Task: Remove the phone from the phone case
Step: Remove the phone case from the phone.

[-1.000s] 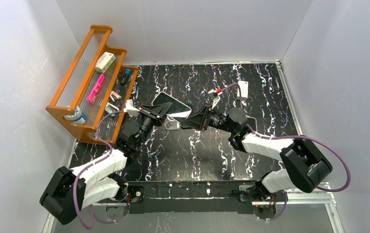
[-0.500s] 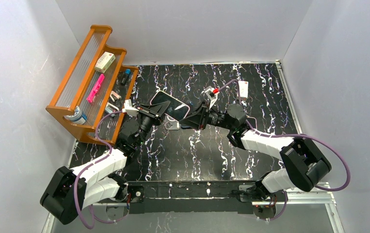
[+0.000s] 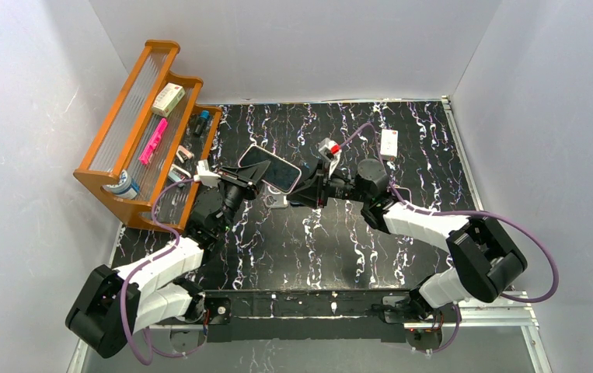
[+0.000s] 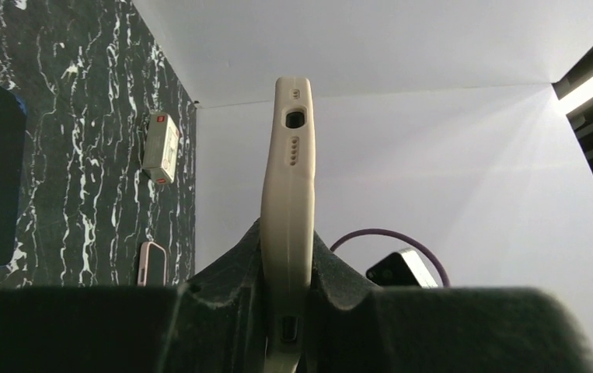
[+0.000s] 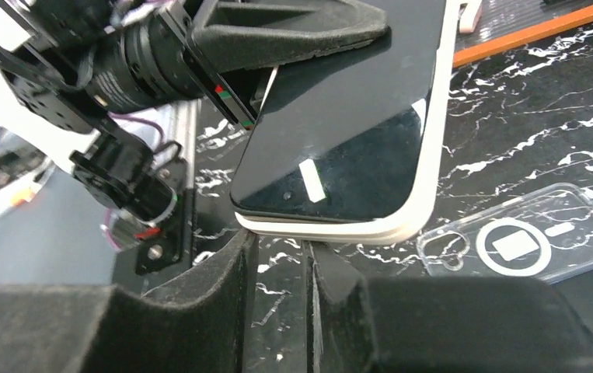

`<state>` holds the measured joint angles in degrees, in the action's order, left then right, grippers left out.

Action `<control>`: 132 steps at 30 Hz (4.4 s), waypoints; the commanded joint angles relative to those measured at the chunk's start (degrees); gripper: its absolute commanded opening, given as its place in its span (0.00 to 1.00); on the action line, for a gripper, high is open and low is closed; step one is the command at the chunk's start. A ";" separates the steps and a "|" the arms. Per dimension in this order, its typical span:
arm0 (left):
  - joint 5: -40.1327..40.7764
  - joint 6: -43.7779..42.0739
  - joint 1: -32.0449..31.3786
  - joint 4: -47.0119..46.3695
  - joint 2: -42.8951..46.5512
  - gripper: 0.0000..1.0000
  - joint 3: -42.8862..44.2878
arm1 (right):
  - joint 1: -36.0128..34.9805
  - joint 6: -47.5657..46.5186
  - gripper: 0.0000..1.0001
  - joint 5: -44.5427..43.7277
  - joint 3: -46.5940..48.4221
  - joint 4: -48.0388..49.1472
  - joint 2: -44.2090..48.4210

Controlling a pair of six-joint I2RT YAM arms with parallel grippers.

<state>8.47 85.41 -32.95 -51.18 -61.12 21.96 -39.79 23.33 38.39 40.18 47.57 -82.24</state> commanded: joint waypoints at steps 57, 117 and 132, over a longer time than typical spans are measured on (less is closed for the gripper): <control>-60.10 -38.92 13.51 25.60 -1.01 0.00 24.30 | 3.26 -17.38 0.50 20.00 12.92 -29.27 0.97; -63.63 -50.05 13.35 28.55 4.02 0.00 25.59 | -5.39 -25.77 0.55 14.81 10.96 -24.04 4.91; -64.90 -50.24 13.34 28.36 4.48 0.00 24.88 | -4.83 -23.78 0.46 15.32 11.41 -22.15 5.11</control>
<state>-54.65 35.11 -19.53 -19.62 -59.05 46.81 -45.25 -2.00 52.69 48.97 21.41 -77.32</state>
